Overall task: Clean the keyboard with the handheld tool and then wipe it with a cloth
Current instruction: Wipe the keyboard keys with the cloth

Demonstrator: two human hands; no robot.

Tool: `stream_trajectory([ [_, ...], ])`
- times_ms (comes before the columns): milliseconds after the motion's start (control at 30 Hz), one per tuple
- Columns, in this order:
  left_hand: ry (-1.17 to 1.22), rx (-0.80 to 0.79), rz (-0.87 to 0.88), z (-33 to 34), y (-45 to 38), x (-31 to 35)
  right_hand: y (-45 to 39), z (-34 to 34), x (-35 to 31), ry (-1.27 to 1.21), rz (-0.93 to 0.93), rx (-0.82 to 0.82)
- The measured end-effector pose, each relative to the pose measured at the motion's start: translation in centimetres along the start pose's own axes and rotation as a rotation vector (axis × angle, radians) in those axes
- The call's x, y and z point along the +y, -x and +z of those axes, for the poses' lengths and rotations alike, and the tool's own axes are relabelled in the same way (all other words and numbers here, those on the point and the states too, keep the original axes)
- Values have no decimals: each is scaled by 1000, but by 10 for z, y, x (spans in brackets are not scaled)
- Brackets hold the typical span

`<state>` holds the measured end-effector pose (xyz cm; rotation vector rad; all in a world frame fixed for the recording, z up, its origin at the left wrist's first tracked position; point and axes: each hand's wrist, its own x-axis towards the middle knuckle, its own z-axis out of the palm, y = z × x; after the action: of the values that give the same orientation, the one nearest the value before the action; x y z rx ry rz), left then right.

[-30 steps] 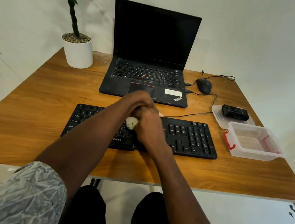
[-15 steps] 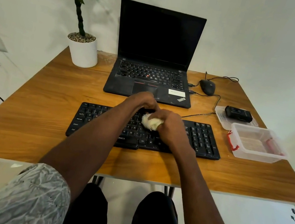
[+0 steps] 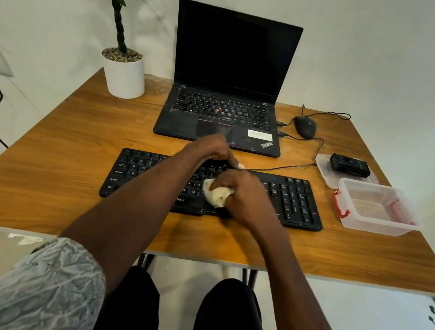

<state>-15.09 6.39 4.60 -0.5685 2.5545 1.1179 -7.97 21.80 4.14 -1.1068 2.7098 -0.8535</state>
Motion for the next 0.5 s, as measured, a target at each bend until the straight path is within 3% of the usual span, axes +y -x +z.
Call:
stream_trajectory([
  [67,3,3,-7,0,0,0,13,1,-4,-88,-72,-158],
  [100,4,6,-10,1,1,0,16,-3,-2,-142,-32,-145],
  [167,14,5,-8,1,3,0,17,-14,12,-168,140,68],
  [233,22,3,-8,2,4,0,19,-17,19,57,317,272],
  [267,22,-1,-4,2,3,0,20,-15,16,129,329,295],
  [400,12,4,11,2,3,-2,28,8,-11,0,-11,-98],
  [433,19,3,8,2,3,-2,30,8,-10,-7,-19,-117],
  [500,41,-4,7,2,5,-1,28,-2,2,-65,149,33],
])
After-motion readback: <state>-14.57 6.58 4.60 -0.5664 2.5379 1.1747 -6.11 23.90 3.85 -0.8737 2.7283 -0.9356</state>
